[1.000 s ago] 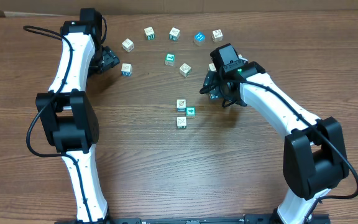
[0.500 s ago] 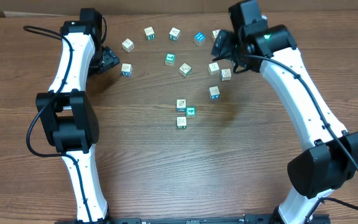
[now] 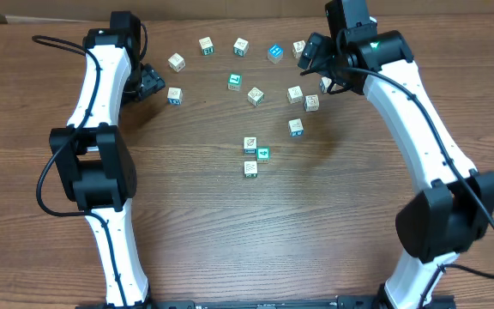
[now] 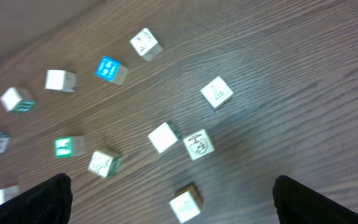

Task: Form a circle
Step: 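Raise the right gripper toward the top-right blocks of the ring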

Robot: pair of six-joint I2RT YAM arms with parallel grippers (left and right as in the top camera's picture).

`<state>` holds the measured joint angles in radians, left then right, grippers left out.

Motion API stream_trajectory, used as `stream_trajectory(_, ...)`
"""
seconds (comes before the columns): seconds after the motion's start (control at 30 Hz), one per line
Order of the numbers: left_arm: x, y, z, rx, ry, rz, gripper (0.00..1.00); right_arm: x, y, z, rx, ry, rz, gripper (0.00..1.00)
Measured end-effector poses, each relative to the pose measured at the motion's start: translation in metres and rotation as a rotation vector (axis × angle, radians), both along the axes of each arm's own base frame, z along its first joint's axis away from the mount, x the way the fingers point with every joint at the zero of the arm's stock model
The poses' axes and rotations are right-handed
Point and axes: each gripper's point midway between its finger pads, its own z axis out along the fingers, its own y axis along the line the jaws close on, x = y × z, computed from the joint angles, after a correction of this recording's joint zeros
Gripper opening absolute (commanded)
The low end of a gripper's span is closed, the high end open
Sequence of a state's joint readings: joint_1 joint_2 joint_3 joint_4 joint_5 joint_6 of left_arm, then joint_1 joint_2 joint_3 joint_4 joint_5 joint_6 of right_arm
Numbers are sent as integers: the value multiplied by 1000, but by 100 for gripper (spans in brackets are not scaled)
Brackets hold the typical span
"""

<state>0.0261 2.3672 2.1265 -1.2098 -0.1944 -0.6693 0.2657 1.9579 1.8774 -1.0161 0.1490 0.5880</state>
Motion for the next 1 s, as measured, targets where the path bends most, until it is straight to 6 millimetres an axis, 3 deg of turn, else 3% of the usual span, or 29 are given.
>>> stream_trajectory(0.4,0,0,0,0,0,0,99,15,-5,-64,-58,102,37,100)
stream_trajectory(0.6,0,0,0,0,0,0,100,27,-4,-83,-69,98,38,88)
stream_trajectory(1.0,0,0,0,0,0,0,99,26,-4,-125,-91,174,39,72)
